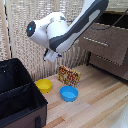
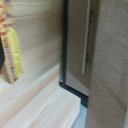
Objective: Kindly move your gripper toward the top drawer's handle. With caution, hold the handle robustly using your gripper and pull open the top drawer. Let the handle go. Relocate your gripper to the bowl placed in the background. Gently hold the bowl using your gripper. Bring the gripper and the bowl to the ajar drawer. Softly release the bowl into it.
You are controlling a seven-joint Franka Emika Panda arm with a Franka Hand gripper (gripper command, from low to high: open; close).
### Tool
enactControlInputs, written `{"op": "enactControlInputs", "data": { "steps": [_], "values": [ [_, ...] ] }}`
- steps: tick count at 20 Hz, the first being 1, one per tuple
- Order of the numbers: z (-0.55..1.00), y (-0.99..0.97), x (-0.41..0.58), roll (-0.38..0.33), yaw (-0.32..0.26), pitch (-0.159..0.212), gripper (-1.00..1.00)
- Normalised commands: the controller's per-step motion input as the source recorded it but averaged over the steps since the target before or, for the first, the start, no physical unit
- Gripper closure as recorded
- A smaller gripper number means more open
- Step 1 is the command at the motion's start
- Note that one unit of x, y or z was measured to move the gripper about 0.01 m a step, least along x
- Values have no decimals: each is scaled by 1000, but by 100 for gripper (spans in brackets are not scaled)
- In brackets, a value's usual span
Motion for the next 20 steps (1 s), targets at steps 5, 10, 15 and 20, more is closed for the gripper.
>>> {"op": "enactControlInputs", "data": {
  "steps": [5, 10, 15, 20],
  "values": [
    [0, 134, 155, 373, -224, 111, -100],
    [5, 115, 113, 347, -245, 81, -100],
    [24, 122, 127, 333, -244, 52, -100],
    [0, 123, 192, 344, -224, 27, -100]
  ]
}}
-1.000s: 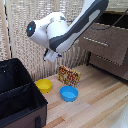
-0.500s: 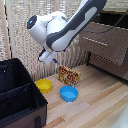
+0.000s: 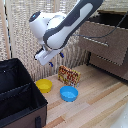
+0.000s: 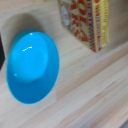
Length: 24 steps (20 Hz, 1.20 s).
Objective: Kindly move your gripper toward the top drawer's handle. With caution, hold the handle robustly using your gripper and pull open the top drawer. Let the handle go. Relocate your gripper to the bowl placed in the background. Gently hold the bowl using your gripper. Bring the gripper and the bowl to the ajar drawer. Softly release the bowl into it.
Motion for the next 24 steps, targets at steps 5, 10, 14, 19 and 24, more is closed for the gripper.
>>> {"op": "enactControlInputs", "data": {
  "steps": [5, 10, 14, 19, 24],
  "values": [
    [0, 84, 237, 310, -224, 6, -100],
    [-83, -9, 419, 169, -225, -30, -100],
    [-199, -135, 463, 69, -268, -54, -100],
    [-546, -105, 423, 158, -197, 1, -100],
    [-631, 0, 329, 181, -19, 71, -100]
  ]
}}
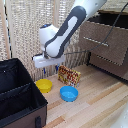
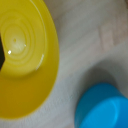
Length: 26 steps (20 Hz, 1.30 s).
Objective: Kindly move your gripper toward the top drawer's handle. With caution, hold the handle robustly using your gripper and pull open the top drawer. Let the handle go. Relocate your gripper to the bowl placed in the background. Gently hold the bowl using your gripper. Bring the gripper and the bowl to the ajar drawer. Softly release the bowl into it.
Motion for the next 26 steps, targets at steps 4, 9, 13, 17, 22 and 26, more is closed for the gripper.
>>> {"op": "enactControlInputs", "data": {
  "steps": [4, 9, 13, 17, 22, 26],
  "values": [
    [-558, 12, 144, 152, 12, 65, -100],
    [-265, 12, 169, 79, -29, 190, -100],
    [-16, 0, 0, 0, 12, 4, 100],
    [-11, 24, 0, 3, 20, 0, 100],
    [0, 35, 0, 0, 28, 0, 100],
    [83, 61, 3, 0, -52, -31, 100]
  ]
}}
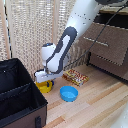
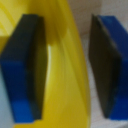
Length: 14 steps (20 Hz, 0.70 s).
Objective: Kindly move your gripper toward the top drawer's handle. With caution, hold the handle robustly using your gripper and pull open the top drawer. Let the handle go. Relocate your gripper to the bowl placed in the background. Gently hold the bowl using your gripper. Bring the gripper and the bowl to the ajar drawer. Softly release the bowl into it.
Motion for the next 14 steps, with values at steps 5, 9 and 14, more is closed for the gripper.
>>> {"op": "enactControlInputs", "data": {
  "steps": [5, 9, 14],
  "values": [
    [521, 36, 11, 18, -170, -69, 100],
    [626, 11, 20, 0, -143, -46, 100],
    [847, 9, -28, 6, -162, -2, 100]
  ]
}}
